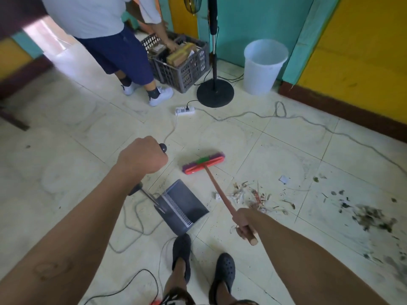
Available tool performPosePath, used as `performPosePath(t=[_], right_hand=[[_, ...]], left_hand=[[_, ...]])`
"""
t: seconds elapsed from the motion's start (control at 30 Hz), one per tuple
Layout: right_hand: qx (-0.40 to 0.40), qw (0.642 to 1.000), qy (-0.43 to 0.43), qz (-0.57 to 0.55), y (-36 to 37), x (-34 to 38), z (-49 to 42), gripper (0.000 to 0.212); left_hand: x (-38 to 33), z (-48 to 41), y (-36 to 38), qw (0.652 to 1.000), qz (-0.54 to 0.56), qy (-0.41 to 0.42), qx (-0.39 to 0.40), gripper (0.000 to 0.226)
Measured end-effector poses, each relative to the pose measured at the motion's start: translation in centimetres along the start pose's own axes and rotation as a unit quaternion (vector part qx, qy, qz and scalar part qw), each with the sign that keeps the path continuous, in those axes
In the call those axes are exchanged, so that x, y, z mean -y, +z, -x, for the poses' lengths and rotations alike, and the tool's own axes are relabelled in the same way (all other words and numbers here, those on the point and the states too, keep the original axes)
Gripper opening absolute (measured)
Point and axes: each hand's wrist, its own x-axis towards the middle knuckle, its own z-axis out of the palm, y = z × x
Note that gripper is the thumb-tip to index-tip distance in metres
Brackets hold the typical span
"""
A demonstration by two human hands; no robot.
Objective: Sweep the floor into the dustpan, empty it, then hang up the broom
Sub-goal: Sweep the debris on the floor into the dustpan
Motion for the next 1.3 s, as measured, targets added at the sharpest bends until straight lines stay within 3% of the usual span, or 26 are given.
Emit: performPosePath(t=[0.23, 0.5, 0.57, 0.73, 0.97, 1.17, 1.27, 1.3], right_hand=[[-0.062, 0.98, 0.01, 0.188, -4.5, -4.7, 3.2, 0.054], [-0.138, 0.923, 0.063, 0.354, -11.1, -11.6, 7.9, 0.035], [-0.154, 0.917, 0.091, 0.358, -12.6, -13.9, 8.0, 0.028], [-0.198, 0.907, 0.145, 0.342, -15.0, -18.4, 10.1, 0.038], [-0.189, 0.888, 0.23, 0.35, -16.9, -27.7, 11.8, 0.029], [-0.148, 0.922, 0.235, 0.272, -18.5, -36.4, 12.4, 0.072], [-0.174, 0.924, 0.247, 0.235, -17.4, -35.1, 16.9, 0.049], [-0.172, 0.925, 0.232, 0.246, -17.5, -34.9, 17.6, 0.058]], left_hand=[[-2.9, 1.1, 1.5, 0.998, 0.002, 0.017, 0.056, 0.013], [-8.2, 3.9, 3.5, 0.992, -0.05, 0.065, 0.092, 0.006], [-9.2, 4.8, 4.3, 0.99, -0.055, 0.078, 0.102, 0.009], [-11.2, 6.7, 6.1, 0.986, -0.072, 0.106, 0.11, 0.014], [-15.3, 8.5, 8.8, 0.969, -0.126, 0.178, 0.119, 0.018], [-17.4, 10.2, 10.6, 0.958, -0.155, 0.207, 0.123, 0.015], [-17.9, 10.7, 11.0, 0.955, -0.158, 0.218, 0.124, 0.017], [-18.0, 10.8, 11.0, 0.955, -0.158, 0.22, 0.124, 0.017]])
